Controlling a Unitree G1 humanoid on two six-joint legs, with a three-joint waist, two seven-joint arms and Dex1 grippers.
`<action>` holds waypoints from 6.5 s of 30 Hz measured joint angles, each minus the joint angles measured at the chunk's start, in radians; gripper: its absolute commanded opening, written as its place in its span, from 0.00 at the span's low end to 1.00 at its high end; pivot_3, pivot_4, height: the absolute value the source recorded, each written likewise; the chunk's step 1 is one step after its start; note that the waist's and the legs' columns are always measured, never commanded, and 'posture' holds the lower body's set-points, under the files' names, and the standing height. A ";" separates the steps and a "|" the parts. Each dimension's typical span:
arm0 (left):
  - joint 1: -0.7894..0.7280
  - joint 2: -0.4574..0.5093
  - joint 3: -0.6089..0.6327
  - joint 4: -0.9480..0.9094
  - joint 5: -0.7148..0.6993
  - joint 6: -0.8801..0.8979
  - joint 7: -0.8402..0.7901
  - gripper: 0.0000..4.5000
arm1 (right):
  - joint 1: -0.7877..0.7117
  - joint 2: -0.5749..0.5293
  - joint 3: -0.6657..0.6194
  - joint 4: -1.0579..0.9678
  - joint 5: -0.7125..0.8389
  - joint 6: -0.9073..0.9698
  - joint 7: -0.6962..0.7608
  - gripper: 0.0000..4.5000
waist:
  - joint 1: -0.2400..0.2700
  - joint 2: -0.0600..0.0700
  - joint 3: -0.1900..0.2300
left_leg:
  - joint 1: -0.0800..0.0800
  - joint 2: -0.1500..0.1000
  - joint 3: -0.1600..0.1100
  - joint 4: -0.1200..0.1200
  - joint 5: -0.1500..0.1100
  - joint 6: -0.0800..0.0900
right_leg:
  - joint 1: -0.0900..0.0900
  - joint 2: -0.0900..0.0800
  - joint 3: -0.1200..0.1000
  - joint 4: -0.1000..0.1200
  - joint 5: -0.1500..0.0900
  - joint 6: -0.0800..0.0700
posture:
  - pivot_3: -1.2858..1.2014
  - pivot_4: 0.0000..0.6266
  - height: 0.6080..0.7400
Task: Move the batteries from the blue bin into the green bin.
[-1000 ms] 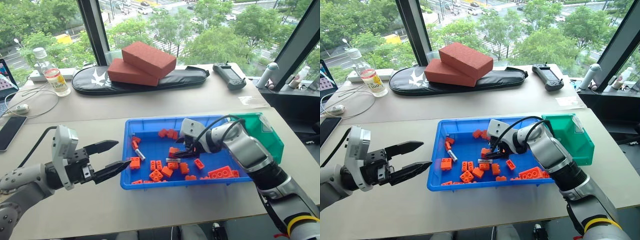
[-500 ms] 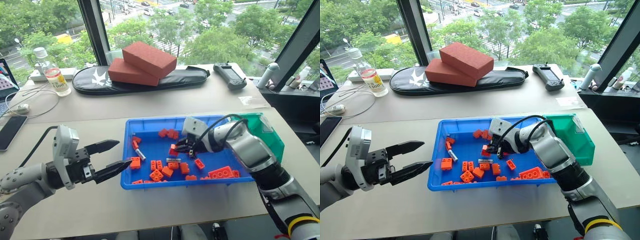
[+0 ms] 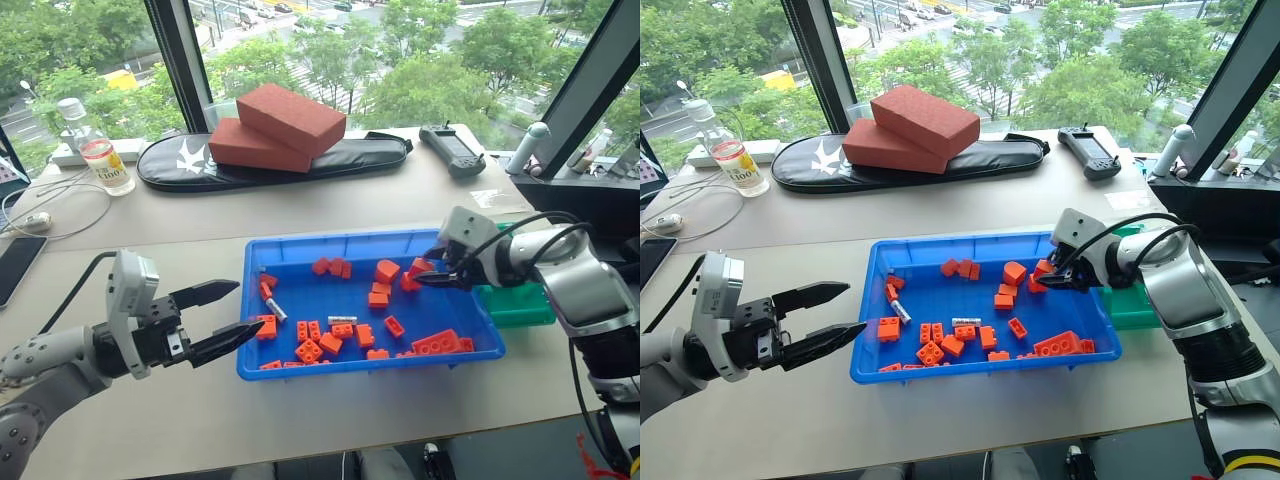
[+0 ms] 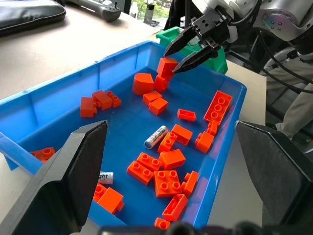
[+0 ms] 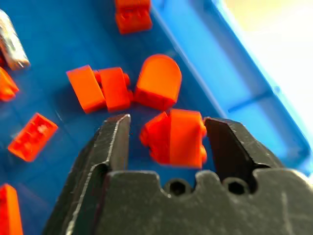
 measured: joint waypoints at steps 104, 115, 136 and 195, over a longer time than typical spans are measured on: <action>0.000 -0.015 -0.020 -0.005 -0.002 -0.003 0.032 1.00 | 0.014 0.173 0.283 -0.050 -0.004 0.208 -0.233 0.43 | 0.023 0.000 0.000 | -0.001 0.000 0.000 0.000 0.000 0.000 | 0.000 0.000 -0.001 -0.002 0.000 0.000 | 0.52 0.24 1.00; -0.003 -0.015 -0.020 -0.004 -0.002 -0.003 0.028 1.00 | 0.032 0.190 0.236 -0.040 -0.009 0.207 -0.235 0.06 | 0.024 0.000 0.000 | -0.002 0.000 0.000 0.000 0.000 0.000 | 0.000 0.000 -0.001 -0.002 0.000 0.000 | 0.52 0.24 1.00; -0.062 -0.013 -0.051 0.039 0.045 -0.004 -0.040 1.00 | 0.164 -0.039 -0.393 0.092 0.092 0.272 -0.415 0.06 | 0.014 0.001 0.001 | 0.000 0.000 0.000 -0.001 0.000 0.001 | 0.000 0.000 0.000 -0.001 0.000 0.000 | 0.52 0.24 1.00; 0.170 0.060 0.195 0.035 0.202 0.001 -0.174 1.00 | -0.191 0.537 0.460 0.290 -0.180 -0.015 -0.168 0.65 | -0.005 -0.001 0.000 | 0.000 0.001 -0.001 -0.003 0.001 0.000 | -0.002 0.001 -0.002 0.003 -0.001 -0.002 | 0.52 0.24 1.00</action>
